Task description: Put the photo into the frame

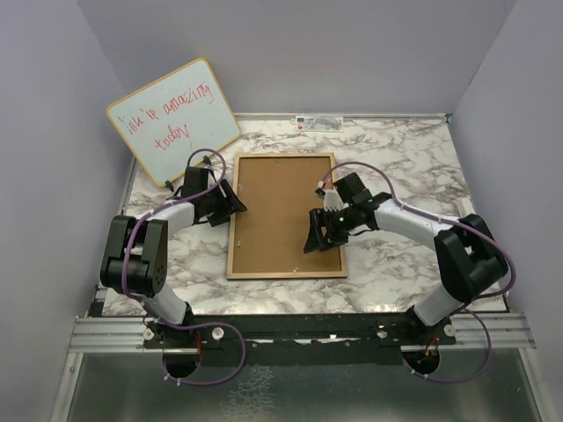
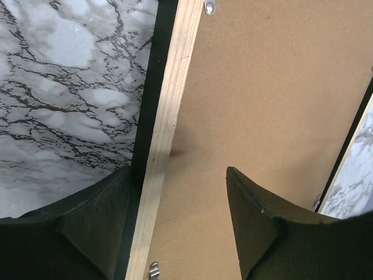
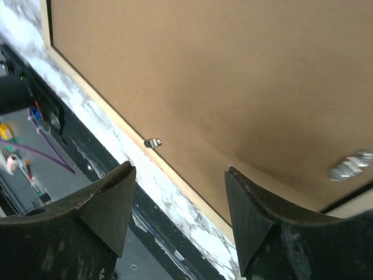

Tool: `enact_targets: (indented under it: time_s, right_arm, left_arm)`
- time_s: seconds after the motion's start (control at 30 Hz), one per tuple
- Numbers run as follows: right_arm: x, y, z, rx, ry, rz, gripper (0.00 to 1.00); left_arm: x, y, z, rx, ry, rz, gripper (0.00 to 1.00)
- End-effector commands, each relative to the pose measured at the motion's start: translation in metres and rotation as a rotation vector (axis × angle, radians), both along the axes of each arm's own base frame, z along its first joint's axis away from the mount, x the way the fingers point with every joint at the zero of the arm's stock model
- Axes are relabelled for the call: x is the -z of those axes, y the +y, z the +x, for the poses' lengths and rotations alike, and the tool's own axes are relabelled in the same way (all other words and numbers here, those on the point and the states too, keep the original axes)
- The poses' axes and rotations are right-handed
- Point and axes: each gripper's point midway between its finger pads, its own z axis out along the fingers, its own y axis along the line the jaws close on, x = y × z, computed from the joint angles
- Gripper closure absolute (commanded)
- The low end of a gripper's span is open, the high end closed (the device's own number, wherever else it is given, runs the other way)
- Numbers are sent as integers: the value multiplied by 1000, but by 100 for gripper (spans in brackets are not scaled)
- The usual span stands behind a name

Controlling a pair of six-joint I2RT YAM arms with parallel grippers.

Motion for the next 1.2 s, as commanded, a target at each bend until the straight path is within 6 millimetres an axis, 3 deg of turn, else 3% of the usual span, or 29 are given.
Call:
enact_targets:
  time_s: [0.0, 0.13, 0.27, 0.33, 0.47, 0.7, 0.9, 1.17]
  right_arm:
    - [-11, 23, -21, -52, -33, 80, 32]
    - [0, 33, -46, -65, 19, 73, 35]
    - [11, 36, -61, -49, 49, 54, 53]
    - [16, 30, -61, -15, 33, 18, 55]
    - [19, 10, -51, 95, -30, -84, 53]
    - [-10, -6, -37, 225, -169, -70, 48]
    - [13, -31, -46, 294, -104, -209, 43]
    - [20, -29, -62, 277, -55, -163, 42]
  left_arm:
    - [16, -14, -41, 102, 113, -31, 37]
    - [14, -27, -53, 161, 114, -53, 45]
    - [12, -40, -60, 208, 107, -60, 48]
    - [11, -45, -63, 217, 102, -64, 48]
    - [12, -49, -65, 207, 89, -63, 48]
    - [15, -46, -68, 180, 79, -56, 48]
    - [16, -45, -69, 172, 81, -52, 48]
    - [17, -43, -70, 161, 80, -44, 48]
